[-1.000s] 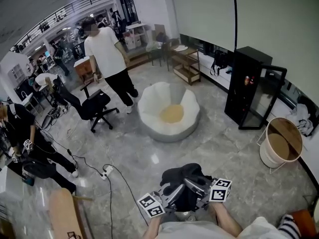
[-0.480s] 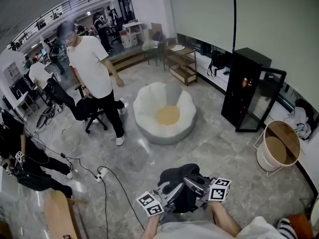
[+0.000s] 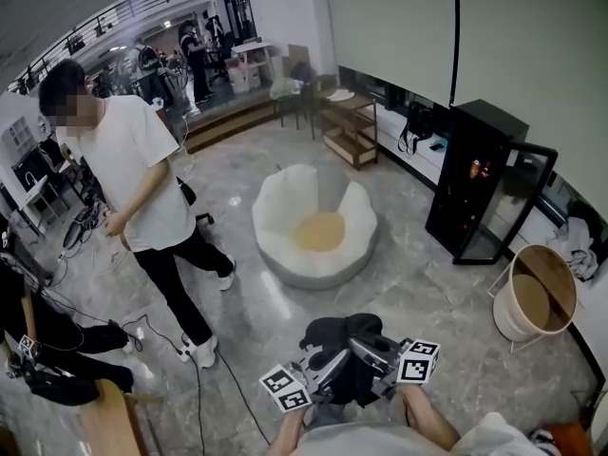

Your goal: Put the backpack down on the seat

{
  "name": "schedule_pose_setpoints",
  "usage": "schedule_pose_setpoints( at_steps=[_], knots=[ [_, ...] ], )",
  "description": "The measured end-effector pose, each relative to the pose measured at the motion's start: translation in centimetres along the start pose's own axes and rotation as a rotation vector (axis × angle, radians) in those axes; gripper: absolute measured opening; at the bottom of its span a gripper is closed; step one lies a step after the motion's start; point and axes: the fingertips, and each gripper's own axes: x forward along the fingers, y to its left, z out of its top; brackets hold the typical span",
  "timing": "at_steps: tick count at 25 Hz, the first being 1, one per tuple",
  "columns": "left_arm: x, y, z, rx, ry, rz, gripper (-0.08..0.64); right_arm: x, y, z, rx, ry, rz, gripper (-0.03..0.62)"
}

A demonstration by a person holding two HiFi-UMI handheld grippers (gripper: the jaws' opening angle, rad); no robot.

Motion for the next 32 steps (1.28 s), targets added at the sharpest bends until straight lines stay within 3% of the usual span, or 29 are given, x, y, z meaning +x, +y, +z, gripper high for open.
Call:
schedule_pose_setpoints(
  at_steps=[17,32],
  knots=[
    [3.8,16.3,9.8,0.005,0.004,-0.023,0.048,13.5,-10.4,9.3,-0.026,-0.012,-0.005,0.035],
    [5.2,25.7,13.8,0.010,0.035,-0.048,0.048,20.7,-16.5,13.1,-0.017,-0.052,-0.014,0.035]
  ],
)
